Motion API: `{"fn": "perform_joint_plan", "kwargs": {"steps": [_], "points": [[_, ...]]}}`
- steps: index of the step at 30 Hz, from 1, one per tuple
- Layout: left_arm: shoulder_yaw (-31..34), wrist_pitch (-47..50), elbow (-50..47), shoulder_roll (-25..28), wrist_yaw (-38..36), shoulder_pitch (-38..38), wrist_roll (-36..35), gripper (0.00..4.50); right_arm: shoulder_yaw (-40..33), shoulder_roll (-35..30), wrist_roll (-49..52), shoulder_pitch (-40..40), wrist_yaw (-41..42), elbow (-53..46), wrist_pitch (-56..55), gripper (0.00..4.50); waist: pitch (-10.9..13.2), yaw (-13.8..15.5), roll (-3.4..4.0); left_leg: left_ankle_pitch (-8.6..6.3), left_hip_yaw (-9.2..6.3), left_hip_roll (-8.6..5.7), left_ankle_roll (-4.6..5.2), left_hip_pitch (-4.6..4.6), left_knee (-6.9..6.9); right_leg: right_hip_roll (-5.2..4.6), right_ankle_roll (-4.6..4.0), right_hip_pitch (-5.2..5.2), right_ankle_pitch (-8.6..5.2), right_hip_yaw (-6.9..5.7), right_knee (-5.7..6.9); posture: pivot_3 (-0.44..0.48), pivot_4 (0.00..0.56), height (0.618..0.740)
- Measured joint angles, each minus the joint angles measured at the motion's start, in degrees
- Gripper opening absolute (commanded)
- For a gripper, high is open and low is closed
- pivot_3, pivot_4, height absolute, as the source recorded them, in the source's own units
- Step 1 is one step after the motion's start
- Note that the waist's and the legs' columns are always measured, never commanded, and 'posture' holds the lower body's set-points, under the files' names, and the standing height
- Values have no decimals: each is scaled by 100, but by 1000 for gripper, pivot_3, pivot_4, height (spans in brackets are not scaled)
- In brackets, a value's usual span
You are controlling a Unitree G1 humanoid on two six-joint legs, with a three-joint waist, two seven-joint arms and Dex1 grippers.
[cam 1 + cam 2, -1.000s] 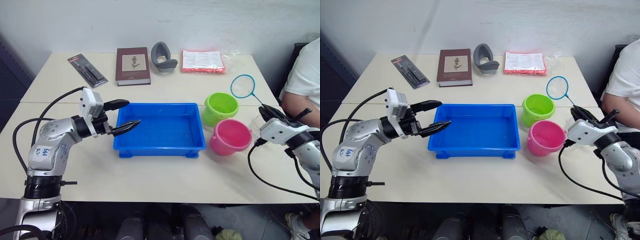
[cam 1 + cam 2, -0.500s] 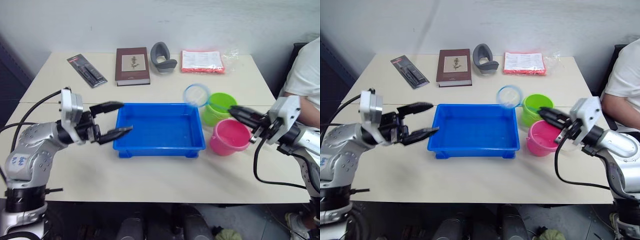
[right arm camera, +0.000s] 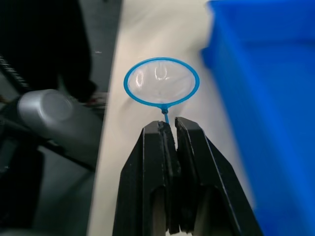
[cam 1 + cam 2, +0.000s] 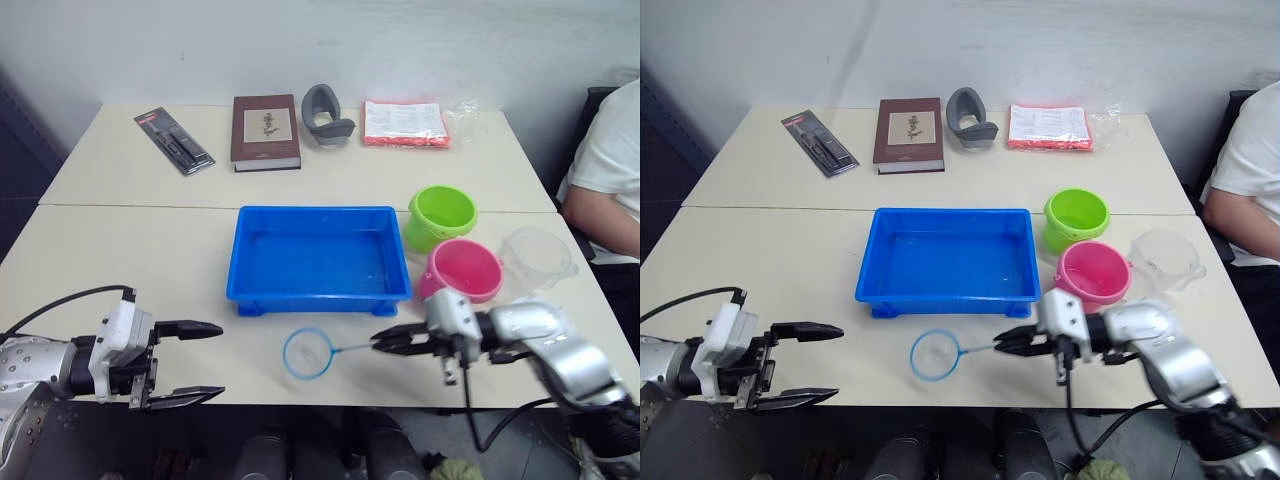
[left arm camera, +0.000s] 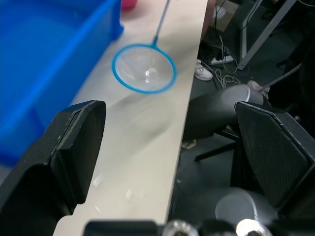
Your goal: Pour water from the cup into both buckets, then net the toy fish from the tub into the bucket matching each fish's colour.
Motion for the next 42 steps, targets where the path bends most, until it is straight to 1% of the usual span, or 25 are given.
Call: {"fn": "perform_joint_plan", "kwargs": {"steps": [3, 9, 16, 18, 19, 22, 24, 25, 26, 30, 32, 35, 37, 40, 42], "points": [[24, -61, -8, -38, 74, 117, 11, 4489, 193, 357, -201, -92, -11, 282, -136, 0, 1, 13, 2, 1, -4, -2, -1, 0, 2, -5, 0, 1, 0, -3, 2, 0, 150, 740], [24, -74, -32, -44, 251, 175, 28, 4489, 712, 1142, -893, -193, -133, 1212, -638, 0, 0, -16, 0, 0, -3, -1, -12, 0, 1, -4, -3, 0, -1, -6, 4, 0, 150, 740], [-27, -43, -140, 0, 377, 55, 80, 4489, 709, 1499, -1222, -497, -282, 1835, -1047, 0, 0, -25, 1, -1, -5, 1, -17, 2, 0, -2, -6, 1, -3, -8, 6, 0, 150, 740], [-35, -9, -196, 9, 410, 41, 79, 4500, 691, 1557, -1219, -502, -319, 1882, -1060, 831, 0, -26, 1, -1, -5, 1, -17, 2, 0, -2, -6, 0, -3, -8, 7, 0, 150, 740], [-39, 9, -234, 12, 431, 9, 77, 4500, 683, 1557, -1237, -499, -347, 1903, -1042, 1109, 0, -26, 1, -1, -5, 1, -17, 2, 1, -3, -6, 1, -3, -8, 7, 0, 150, 740], [-38, 57, -236, 49, 455, -50, 75, 4500, 660, 1437, -1221, -450, -305, 1893, -974, 2469, 0, -25, 1, -1, -5, 0, -16, 2, 1, -3, -6, 1, -3, -8, 7, 0, 150, 740], [-27, 127, -226, 126, 446, -40, 69, 4500, 601, 1255, -1190, -339, -232, 1763, -887, 3548, 0, -21, 2, -3, -5, 1, -15, 1, 0, -3, -6, 0, -3, -8, 5, 0, 150, 740], [-8, 228, -216, 183, 423, -10, 36, 4500, 551, 1163, -1169, -287, -190, 1665, -871, 3903, 1, -20, 2, -3, -5, 0, -15, 0, 1, -3, -6, 0, -3, -8, 5, 0, 150, 740], [31, 298, -198, 231, 408, 35, 7, 4500, 490, 1083, -1126, -244, -152, 1566, -855, 4432, 1, -18, 3, -3, -5, 0, -14, 0, 0, -3, -6, 0, -3, -8, 4, 0, 150, 740], [252, 406, -32, 278, 361, 184, -16, 4500, 142, 767, -719, -122, 13, 931, -566, 4432, 2, -24, 4, -8, -5, 6, -14, 1, 0, 3, -8, 0, -4, -8, 3, 0, 150, 740], [440, 385, -18, 274, 350, 413, 6, 4500, -142, 446, -386, 188, 101, 384, -386, 4432, 8, -7, 14, -9, -8, 7, -17, -3, -3, 3, -10, -2, -6, -12, -1, 0, 150, 740], [895, 309, 191, 245, 375, 809, 120, 4500, -886, -210, -125, 615, 123, -158, -300, 4432, 8, 7, 16, -13, -6, 6, -14, -2, -4, 2, -11, 1, -6, -12, -8, 0, 150, 740], [1144, 50, 410, 76, 541, 873, 333, 4500, -1505, -450, -114, 953, -23, -361, -449, 4432, 7, 23, 13, -25, -7, 5, 9, -1, -4, 2, -9, 6, -5, -13, -13, 0, 150, 740], [1241, -404, 714, -117, 661, 909, 653, 4500, -2024, -533, 99, 1541, -11, -460, -510, 4432, 4, 47, 9, -27, -8, 8, 11, -1, -6, 4, -9, 5, -6, -15, -12, 0, 150, 740], [1234, -751, 855, -229, 758, 913, 880, 4500, -2425, -748, 388, 1963, 175, -445, -368, 4432, 7, 65, 16, -27, -3, 7, 15, 0, -6, 2, -9, 5, -5, -9, -12, 0, 150, 740]]}}
